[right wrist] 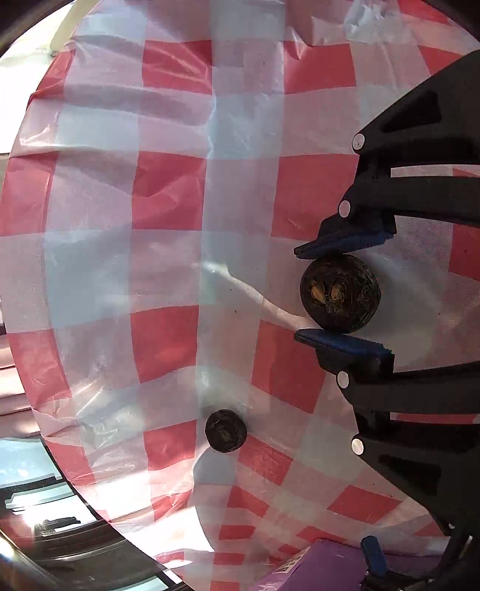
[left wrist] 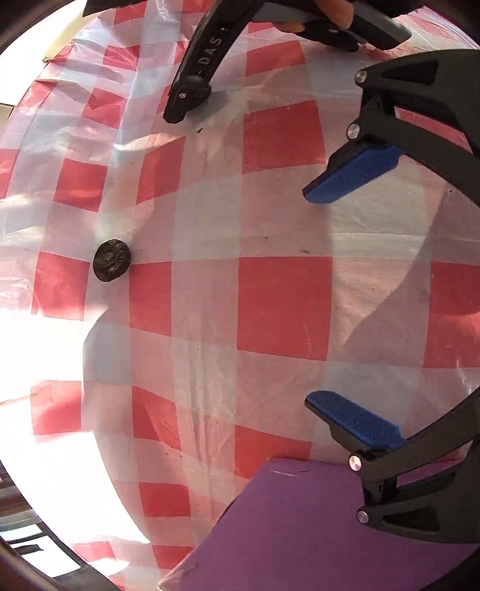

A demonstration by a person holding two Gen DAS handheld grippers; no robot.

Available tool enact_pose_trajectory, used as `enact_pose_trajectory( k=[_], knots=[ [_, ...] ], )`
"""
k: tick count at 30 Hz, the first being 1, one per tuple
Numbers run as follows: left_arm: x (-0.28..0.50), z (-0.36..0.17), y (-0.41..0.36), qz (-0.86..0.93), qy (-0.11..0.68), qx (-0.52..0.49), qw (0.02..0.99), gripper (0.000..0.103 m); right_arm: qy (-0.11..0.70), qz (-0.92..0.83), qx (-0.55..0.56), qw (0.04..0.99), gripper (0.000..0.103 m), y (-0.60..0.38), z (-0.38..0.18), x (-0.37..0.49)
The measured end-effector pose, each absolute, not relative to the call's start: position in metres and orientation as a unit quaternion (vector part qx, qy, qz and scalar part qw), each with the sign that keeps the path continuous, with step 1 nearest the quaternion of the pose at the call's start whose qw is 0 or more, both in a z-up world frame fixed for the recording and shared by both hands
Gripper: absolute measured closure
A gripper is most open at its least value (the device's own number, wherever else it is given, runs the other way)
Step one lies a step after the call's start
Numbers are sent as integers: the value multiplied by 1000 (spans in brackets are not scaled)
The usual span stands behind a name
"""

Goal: Organize fruits
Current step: 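Grasp a small dark round fruit with the right tool while the left tool grasps the other, then carry both small dark fruits over the white box with both tools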

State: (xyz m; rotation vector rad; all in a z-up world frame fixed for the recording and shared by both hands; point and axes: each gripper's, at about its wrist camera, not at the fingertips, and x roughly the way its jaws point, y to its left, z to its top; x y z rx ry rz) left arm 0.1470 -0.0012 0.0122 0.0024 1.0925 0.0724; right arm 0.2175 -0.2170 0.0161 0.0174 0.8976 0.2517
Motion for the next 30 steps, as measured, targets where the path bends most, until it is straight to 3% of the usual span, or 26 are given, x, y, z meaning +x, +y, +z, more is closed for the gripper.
enact_pose_trajectory(
  k=[6,10,14,30],
  knots=[
    [239,23,-9,48,485,3,873,4,430,100,50,896,64,-263,11,179],
    [279,24,-14,45,482,1,875,21,431,102,53,895,64,-262,10,173],
    [282,24,-24,26,482,0,876,65,430,105,60,894,64,-266,11,169],
    [65,34,-83,-98,529,37,842,66,434,100,45,894,63,-258,14,175]
  ],
)
